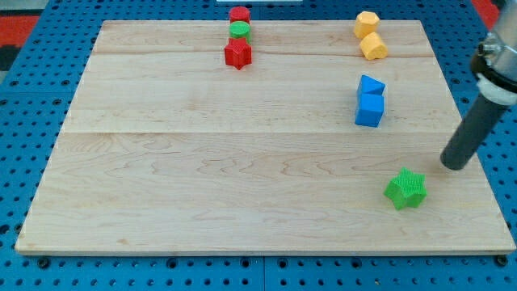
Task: Push green star diagonal to red star
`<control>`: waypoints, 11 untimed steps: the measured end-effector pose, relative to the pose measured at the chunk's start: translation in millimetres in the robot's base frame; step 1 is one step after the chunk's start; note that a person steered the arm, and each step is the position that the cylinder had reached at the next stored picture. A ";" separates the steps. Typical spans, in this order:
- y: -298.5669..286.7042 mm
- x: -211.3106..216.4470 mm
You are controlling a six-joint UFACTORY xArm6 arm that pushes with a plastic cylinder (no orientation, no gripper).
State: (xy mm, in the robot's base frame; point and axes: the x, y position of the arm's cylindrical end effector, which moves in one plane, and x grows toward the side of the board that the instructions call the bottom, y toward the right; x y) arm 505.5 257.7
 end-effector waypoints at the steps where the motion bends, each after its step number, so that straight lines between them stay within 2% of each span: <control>1: -16.6 36.9; 2: -80.8 40.2; 3: -137.6 21.5; 4: -145.5 35.2; 5: -216.6 37.1; 7: -272.5 -60.3; 8: -285.3 -44.5; 10: -318.1 -161.1; 11: -318.4 -162.2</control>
